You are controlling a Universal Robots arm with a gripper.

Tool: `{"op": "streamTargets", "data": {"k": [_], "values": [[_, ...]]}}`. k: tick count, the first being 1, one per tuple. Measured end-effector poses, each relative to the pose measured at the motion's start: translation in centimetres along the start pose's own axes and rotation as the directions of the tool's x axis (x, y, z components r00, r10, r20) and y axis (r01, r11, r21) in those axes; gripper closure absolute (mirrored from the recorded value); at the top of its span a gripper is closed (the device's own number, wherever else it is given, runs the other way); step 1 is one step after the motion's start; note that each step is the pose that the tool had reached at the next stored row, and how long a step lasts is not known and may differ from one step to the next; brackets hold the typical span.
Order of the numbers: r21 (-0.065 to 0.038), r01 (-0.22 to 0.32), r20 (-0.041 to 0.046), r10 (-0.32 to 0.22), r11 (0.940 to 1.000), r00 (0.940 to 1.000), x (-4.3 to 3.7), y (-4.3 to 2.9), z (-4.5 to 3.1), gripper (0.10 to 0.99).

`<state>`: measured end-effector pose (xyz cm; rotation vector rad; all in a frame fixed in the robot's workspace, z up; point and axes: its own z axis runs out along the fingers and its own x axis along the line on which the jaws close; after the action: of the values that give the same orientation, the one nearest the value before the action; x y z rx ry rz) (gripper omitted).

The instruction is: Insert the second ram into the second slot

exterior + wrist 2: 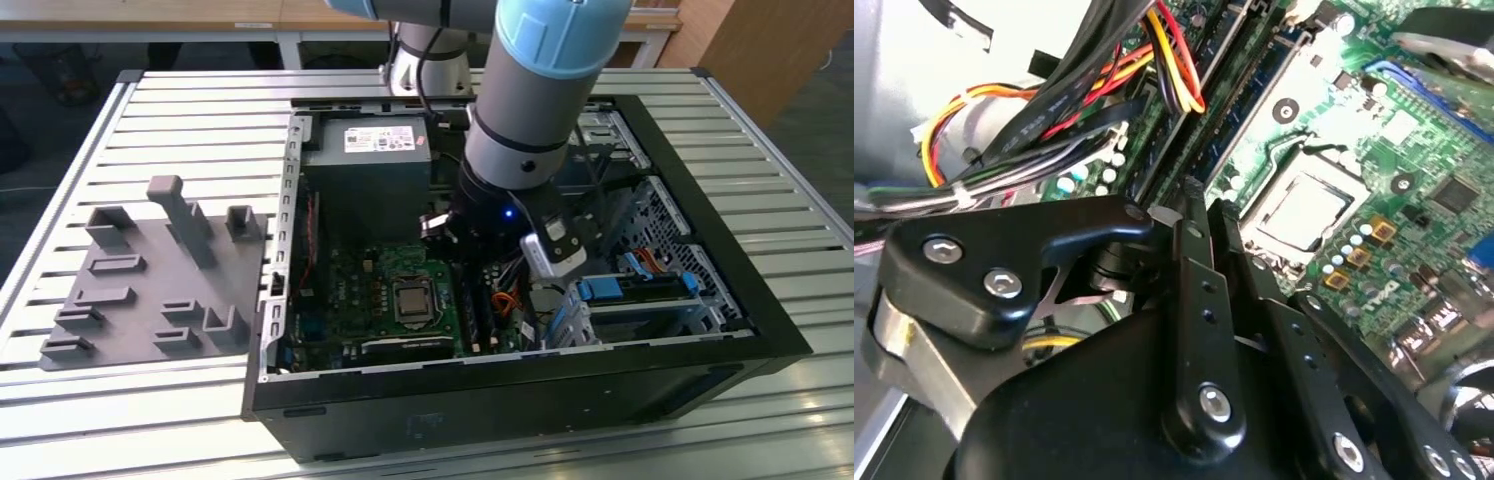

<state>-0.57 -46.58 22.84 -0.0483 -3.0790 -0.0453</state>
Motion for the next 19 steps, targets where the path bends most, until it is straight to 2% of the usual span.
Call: {"op": "streamTargets", "data": {"k": [4, 5, 7, 15, 19], "values": [[0.000, 0.000, -0.0001, 0.000, 1.0000, 1.0000, 0.01, 0.01, -0.27, 0.890], [0.000, 0.000, -0.0001, 0.000, 1.0000, 1.0000, 0.01, 0.01, -0.26, 0.957], [0.000, 0.000, -0.0002, 0.000, 1.0000, 1.0000, 0.01, 0.01, -0.27, 0.980], [0.000, 0.000, -0.0002, 0.000, 1.0000, 1.0000, -0.05, 0.00, -0.04, 0.980], [0.000, 0.000, -0.0002, 0.000, 1.0000, 1.0000, -0.08, 0.00, 0.34, 0.980]]}}
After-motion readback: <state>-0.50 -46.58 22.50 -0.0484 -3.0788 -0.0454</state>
